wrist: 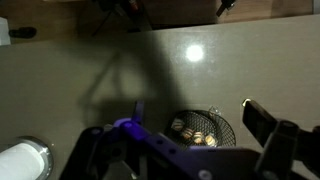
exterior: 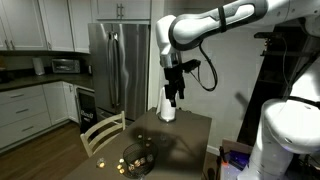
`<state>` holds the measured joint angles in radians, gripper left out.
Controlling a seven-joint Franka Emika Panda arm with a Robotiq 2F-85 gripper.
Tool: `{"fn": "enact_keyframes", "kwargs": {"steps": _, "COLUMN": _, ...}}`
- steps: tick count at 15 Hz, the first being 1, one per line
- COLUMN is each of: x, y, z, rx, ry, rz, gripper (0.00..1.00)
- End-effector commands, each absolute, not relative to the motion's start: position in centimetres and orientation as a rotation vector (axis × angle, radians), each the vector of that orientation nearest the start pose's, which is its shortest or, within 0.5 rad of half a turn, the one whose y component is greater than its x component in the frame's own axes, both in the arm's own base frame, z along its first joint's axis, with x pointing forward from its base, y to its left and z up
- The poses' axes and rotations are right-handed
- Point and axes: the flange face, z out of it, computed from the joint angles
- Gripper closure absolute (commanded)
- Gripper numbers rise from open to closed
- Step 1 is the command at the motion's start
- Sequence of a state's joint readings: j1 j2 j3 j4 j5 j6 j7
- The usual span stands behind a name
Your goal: Put the plastic wrapper in the basket then put 3 the yellow objects in the basket, then put a plastic wrapper in the basket
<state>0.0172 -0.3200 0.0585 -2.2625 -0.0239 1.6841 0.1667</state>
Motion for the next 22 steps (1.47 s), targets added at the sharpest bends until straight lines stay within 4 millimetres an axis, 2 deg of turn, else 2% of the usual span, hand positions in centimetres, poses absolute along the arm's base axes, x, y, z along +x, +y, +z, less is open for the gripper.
{"fn": "enact_keyframes", "kwargs": {"steps": 1, "x": 42.3, "y": 3.1, "z": 47.1, "rx": -3.185, "ry": 0.144, "rz": 0.405, "gripper": 0.0}}
{"fn": "enact_keyframes", "kwargs": {"steps": 6, "x": 42.3, "y": 3.1, "z": 47.1, "rx": -3.185, "ry": 0.144, "rz": 0.405, "gripper": 0.0}}
{"fn": "enact_keyframes", "kwargs": {"steps": 12, "x": 43.7, "y": -1.4, "z": 46.7, "rx": -3.214, "ry": 0.13, "rz": 0.254, "gripper": 0.0}}
{"fn": "enact_keyframes", "kwargs": {"steps": 16, "x": 45.3, "y": -3.4, "z": 45.1, "rx": -3.196, "ry": 0.083, "rz": 0.141, "gripper": 0.0}}
{"fn": "enact_keyframes", "kwargs": {"steps": 22, "x": 48.9, "y": -4.0, "z": 41.4, "rx": -3.195, "ry": 0.003, "rz": 0.059, "gripper": 0.0}}
